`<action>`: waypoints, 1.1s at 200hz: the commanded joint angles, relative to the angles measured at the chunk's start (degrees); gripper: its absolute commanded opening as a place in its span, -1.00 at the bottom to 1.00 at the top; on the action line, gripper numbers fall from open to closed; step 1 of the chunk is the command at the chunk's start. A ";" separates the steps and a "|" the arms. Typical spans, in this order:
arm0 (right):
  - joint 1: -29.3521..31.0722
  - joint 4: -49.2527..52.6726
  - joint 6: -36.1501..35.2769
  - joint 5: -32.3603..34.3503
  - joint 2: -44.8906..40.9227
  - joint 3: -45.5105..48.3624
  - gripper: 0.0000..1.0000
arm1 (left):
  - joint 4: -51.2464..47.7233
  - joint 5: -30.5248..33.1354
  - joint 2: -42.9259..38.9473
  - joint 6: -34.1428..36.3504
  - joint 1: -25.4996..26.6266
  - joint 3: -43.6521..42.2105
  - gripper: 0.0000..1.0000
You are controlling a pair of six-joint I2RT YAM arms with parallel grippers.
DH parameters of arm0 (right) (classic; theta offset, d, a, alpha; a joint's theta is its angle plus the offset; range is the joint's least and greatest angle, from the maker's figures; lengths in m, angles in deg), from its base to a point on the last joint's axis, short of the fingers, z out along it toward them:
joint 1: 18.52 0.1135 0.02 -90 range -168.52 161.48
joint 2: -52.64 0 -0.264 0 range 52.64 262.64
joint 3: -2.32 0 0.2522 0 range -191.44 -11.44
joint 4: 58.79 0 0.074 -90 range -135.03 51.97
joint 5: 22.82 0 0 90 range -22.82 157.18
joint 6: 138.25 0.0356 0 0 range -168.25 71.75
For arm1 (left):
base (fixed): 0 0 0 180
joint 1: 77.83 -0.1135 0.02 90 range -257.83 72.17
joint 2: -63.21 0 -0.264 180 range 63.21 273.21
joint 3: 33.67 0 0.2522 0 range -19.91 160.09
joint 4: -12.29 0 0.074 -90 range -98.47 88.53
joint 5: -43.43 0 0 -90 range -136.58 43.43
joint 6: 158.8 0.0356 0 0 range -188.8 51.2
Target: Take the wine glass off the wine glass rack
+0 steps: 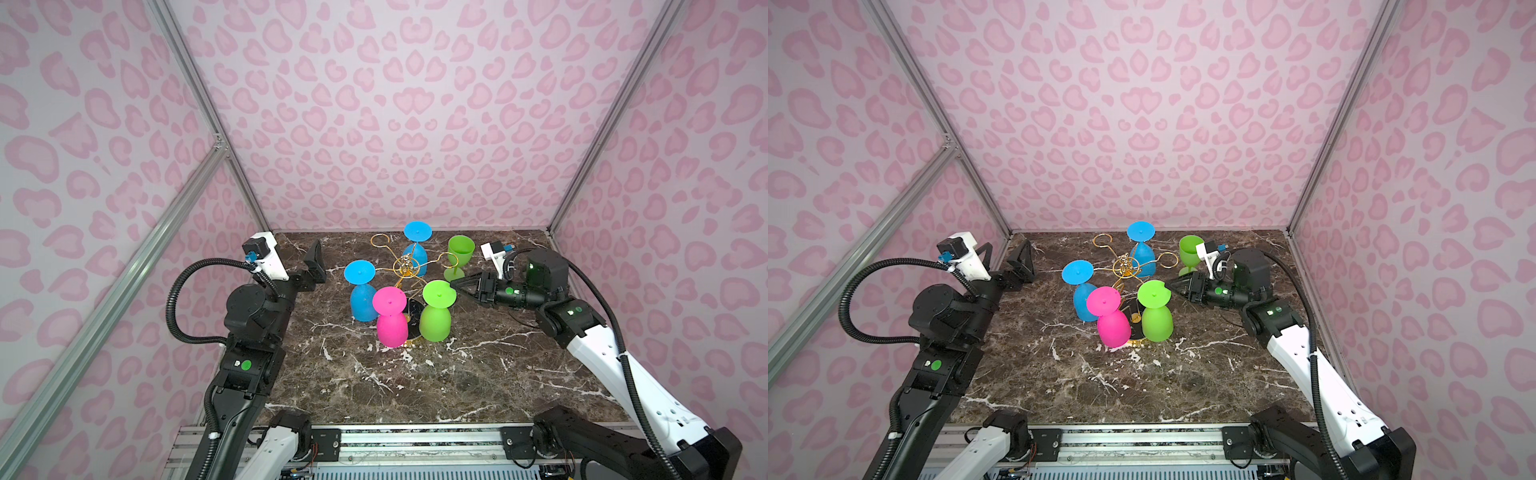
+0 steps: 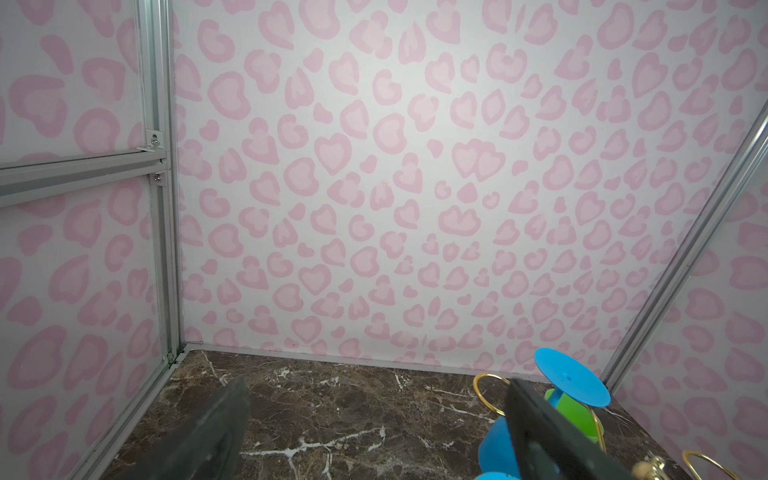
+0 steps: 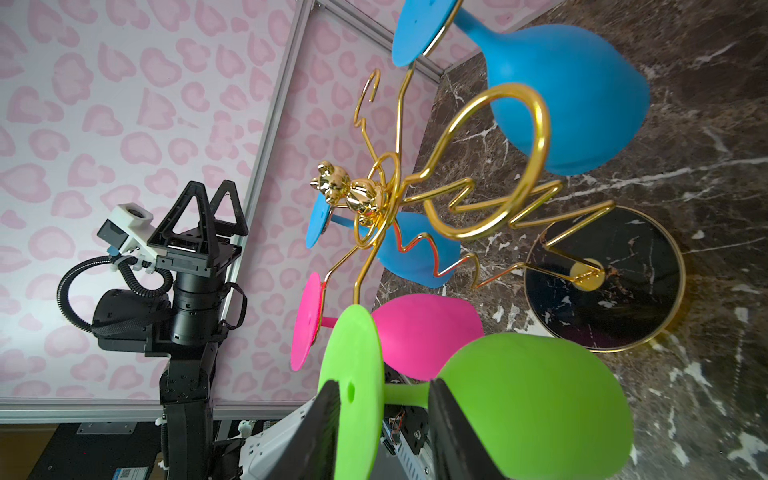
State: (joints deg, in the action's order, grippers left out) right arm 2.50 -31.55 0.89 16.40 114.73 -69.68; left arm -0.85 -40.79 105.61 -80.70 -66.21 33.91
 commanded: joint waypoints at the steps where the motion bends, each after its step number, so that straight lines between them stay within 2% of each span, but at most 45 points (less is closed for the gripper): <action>1: 0.84 -1.94 1.26 -0.13 -0.04 0.58 -0.30 | 2.01 -0.42 -0.23 -0.09 -0.07 -0.27 0.93; 44: 2.34 -1.79 1.81 0.63 -0.03 0.77 -0.36 | 1.84 -0.24 -0.64 0.17 -0.06 -0.74 0.93; 84: 2.58 -2.55 2.70 1.13 -0.23 1.22 -0.62 | 1.82 -0.36 -0.64 0.12 -0.05 -0.65 0.93; 135: 2.63 -4.06 4.31 1.41 -0.12 1.07 -0.74 | 1.84 -0.33 -0.99 0.21 -0.02 -1.09 0.93; 205: 2.59 -5.42 5.87 1.36 0.10 0.17 -1.00 | 1.92 -0.35 -0.91 0.24 -0.07 -1.11 0.93; 220: 2.69 -5.73 6.20 1.32 0.27 -0.19 -1.00 | 1.93 -0.33 -0.91 0.21 -0.08 -1.22 0.93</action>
State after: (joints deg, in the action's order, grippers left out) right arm 5.06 -35.29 6.23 17.53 114.66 -69.31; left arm -0.68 -40.82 104.86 -80.70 -66.21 32.95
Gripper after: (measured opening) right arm 0.048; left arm 0.967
